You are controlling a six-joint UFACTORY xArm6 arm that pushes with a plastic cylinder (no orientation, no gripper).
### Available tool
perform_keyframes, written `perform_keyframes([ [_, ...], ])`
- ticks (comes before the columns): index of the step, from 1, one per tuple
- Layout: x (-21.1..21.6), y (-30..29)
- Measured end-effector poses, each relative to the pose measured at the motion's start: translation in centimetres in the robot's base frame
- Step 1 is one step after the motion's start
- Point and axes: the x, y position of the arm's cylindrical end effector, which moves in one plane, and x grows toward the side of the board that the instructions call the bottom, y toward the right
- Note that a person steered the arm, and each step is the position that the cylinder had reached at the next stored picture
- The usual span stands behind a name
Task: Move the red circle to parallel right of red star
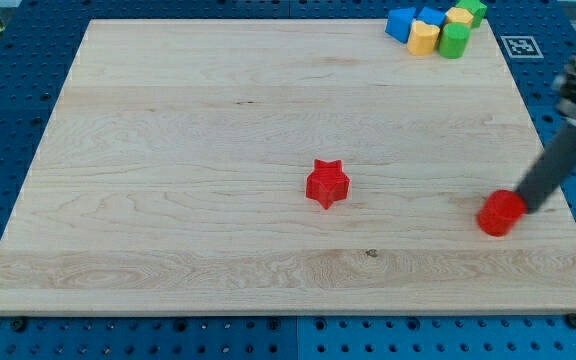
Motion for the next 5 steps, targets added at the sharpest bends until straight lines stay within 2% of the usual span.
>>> perform_keyframes([
  [1, 0.0, 0.1],
  [2, 2.6, 4.5],
  [3, 3.7, 0.2],
  [4, 2.2, -3.1],
  [5, 2.3, -3.1],
])
